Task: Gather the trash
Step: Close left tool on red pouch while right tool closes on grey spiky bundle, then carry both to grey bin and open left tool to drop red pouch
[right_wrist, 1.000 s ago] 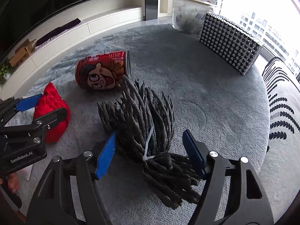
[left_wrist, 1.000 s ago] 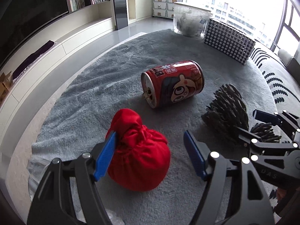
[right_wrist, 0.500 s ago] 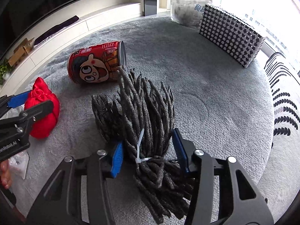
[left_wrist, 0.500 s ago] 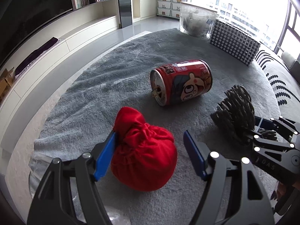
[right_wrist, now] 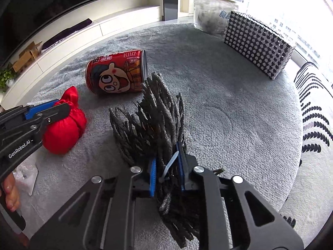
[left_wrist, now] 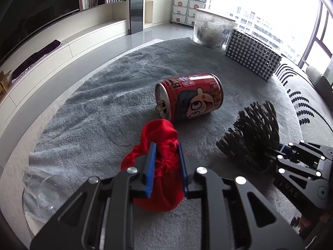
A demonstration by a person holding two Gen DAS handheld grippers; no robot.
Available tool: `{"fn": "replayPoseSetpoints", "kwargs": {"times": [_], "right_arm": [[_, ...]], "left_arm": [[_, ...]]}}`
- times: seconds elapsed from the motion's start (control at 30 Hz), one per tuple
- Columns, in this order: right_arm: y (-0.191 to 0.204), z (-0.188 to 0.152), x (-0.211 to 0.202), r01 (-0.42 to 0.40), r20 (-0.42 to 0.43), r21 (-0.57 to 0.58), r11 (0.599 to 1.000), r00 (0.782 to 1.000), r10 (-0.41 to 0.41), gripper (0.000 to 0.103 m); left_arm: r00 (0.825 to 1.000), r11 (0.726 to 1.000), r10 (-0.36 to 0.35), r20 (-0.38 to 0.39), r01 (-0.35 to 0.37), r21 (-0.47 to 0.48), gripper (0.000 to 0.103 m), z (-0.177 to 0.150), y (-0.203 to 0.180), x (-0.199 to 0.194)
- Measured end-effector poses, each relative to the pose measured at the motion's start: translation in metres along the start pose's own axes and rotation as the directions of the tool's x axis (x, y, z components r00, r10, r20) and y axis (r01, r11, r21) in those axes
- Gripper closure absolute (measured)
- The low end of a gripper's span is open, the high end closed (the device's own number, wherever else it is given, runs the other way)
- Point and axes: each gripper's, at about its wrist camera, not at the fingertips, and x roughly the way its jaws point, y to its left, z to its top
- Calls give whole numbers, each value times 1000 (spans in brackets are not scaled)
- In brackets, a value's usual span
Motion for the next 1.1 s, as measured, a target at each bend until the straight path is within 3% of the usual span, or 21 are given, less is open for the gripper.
{"fn": "replayPoseSetpoints", "kwargs": {"times": [0.63, 0.93, 1.1], "right_arm": [[5, -3, -34, -42, 48, 32, 999, 998, 41, 89], [19, -16, -87, -58, 86, 56, 997, 995, 53, 89], [43, -21, -125, -67, 119, 20, 998, 991, 64, 89]], "left_arm": [[999, 1000, -28, 27, 28, 10, 87, -1, 5, -31], [996, 998, -62, 69, 62, 12, 87, -5, 6, -86], [993, 997, -69, 92, 72, -20, 87, -14, 27, -128]]}}
